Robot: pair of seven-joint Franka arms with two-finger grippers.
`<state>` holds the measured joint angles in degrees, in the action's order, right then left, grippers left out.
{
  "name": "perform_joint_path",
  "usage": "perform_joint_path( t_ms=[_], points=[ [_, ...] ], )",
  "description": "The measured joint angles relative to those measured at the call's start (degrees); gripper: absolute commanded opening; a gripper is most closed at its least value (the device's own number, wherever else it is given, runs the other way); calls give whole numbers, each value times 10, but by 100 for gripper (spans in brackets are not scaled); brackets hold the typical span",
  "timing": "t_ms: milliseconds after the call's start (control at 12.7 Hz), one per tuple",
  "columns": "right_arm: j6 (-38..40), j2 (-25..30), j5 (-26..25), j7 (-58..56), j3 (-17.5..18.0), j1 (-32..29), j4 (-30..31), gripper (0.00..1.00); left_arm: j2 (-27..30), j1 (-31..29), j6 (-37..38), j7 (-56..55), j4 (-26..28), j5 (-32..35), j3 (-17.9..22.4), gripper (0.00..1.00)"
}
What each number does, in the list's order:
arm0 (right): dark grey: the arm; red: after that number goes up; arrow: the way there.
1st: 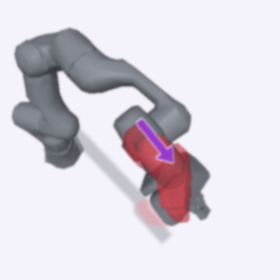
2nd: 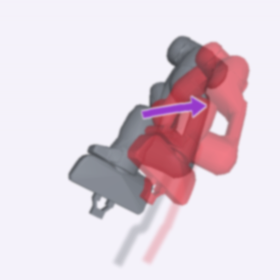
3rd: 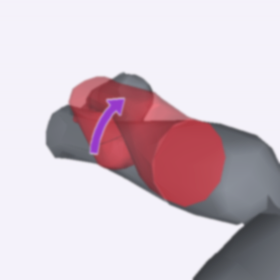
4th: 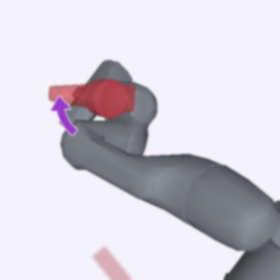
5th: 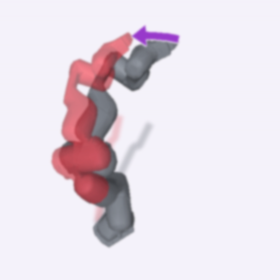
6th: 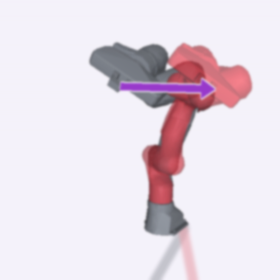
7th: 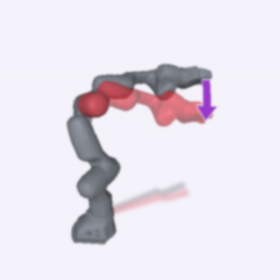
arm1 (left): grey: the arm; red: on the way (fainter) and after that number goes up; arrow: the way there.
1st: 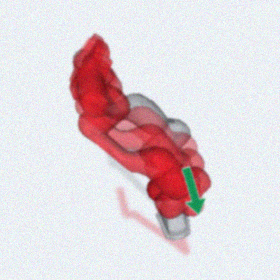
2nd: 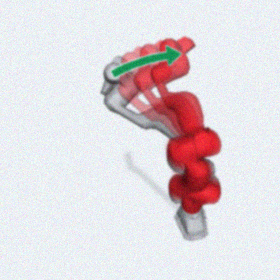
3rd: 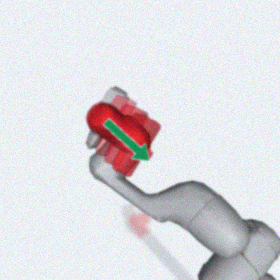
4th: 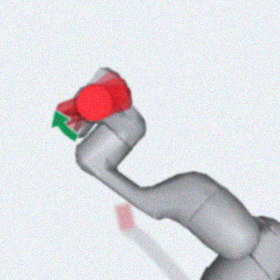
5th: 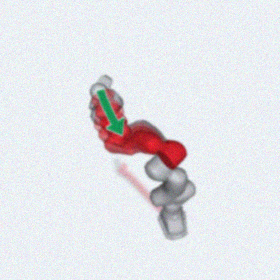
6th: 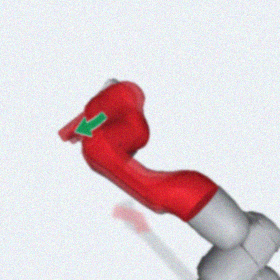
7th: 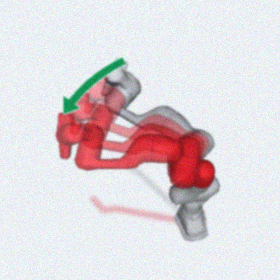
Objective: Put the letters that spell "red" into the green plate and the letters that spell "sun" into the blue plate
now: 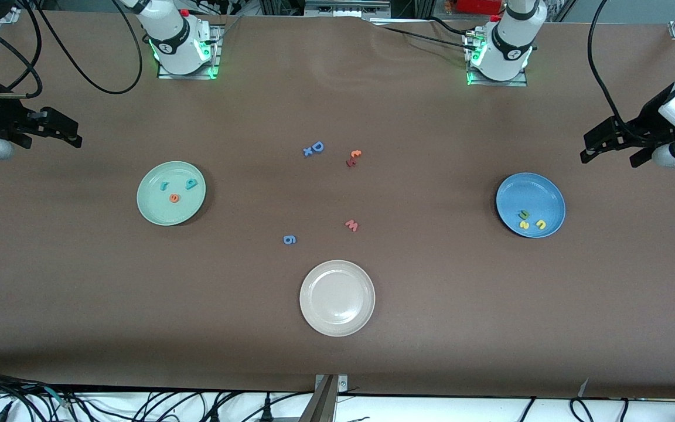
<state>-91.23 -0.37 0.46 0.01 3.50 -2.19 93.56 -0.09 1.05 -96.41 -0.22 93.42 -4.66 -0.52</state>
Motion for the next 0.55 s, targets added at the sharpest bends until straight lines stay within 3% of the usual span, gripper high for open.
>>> perform_joint_path(
  t_ms=[552],
  points=[
    [0, 0, 0, 0, 0, 0, 0, 100, 0, 0, -4, -5, -9, 0, 0, 100]
  ],
)
